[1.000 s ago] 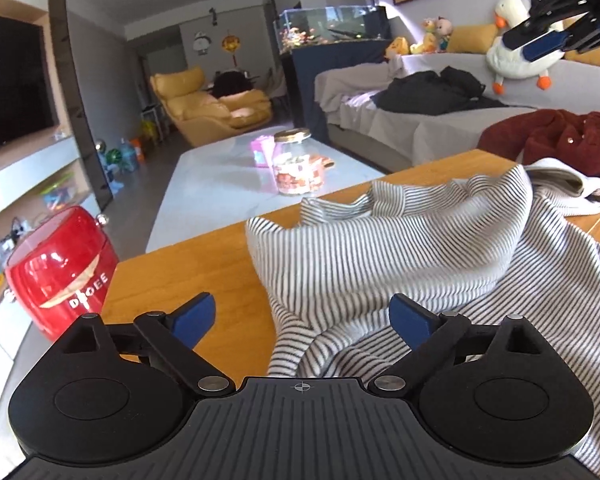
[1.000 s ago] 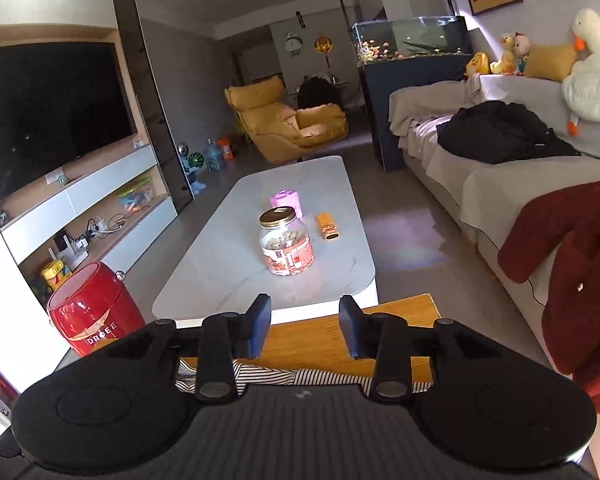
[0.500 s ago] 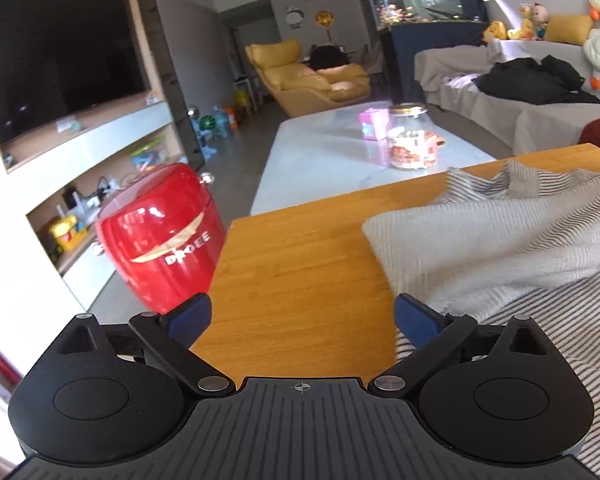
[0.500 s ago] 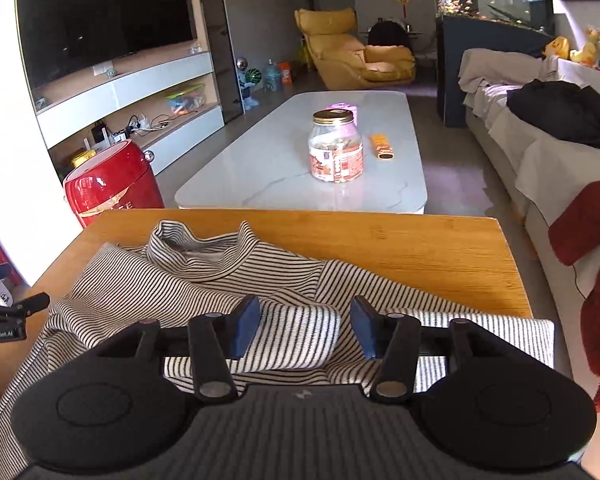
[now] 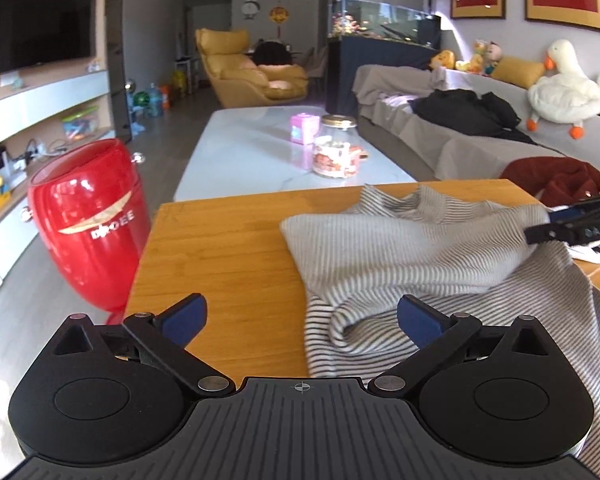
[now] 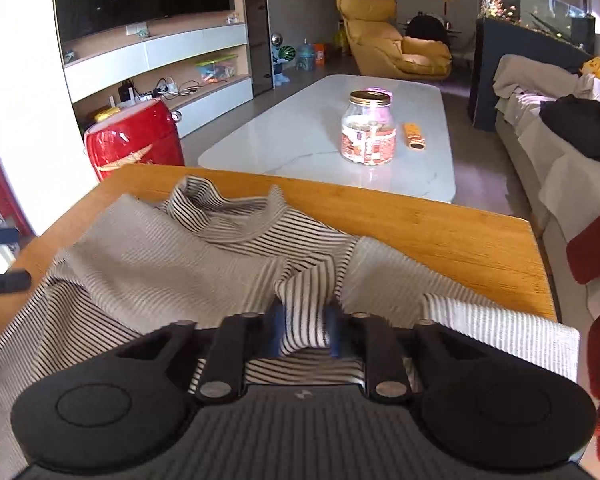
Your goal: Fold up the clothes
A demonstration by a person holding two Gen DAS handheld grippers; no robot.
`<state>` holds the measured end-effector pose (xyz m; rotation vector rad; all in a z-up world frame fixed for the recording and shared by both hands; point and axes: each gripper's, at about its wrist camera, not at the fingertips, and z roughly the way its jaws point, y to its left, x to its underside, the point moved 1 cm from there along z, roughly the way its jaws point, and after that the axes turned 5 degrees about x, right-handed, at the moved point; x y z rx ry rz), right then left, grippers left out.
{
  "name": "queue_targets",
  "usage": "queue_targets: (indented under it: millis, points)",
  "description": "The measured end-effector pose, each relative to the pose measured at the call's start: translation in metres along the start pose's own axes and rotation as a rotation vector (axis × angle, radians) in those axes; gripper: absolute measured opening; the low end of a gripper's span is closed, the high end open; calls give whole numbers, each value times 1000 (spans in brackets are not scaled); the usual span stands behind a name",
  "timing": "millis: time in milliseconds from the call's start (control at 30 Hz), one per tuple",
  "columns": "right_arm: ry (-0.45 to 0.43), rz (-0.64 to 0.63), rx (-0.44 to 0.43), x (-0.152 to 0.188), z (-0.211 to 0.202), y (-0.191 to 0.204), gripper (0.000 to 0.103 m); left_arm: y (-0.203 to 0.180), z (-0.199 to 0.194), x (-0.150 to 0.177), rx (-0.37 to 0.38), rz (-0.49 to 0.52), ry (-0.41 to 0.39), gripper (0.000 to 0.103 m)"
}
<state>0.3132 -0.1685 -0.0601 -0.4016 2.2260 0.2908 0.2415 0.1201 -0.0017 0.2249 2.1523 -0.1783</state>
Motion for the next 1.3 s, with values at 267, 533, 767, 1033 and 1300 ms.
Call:
queue_targets:
  millis: [267, 533, 767, 1033, 1300]
  points:
    - [-125, 267, -210, -71, -62, -20, 12, -34, 25, -1, 29, 129, 29, 103]
    - [-101, 229, 101, -47, -62, -49, 36, -20, 35, 3, -82, 137, 61, 103]
    - [11, 220, 50, -2, -21, -50, 51, 5, 28, 1, -124, 59, 76, 103]
    - [66, 73, 36, -9, 31, 14, 6, -14, 10, 1, -5, 60, 58, 103]
    - [-272, 11, -254, -128, -38, 99, 4, -57, 16, -11, 318, 31, -22, 103]
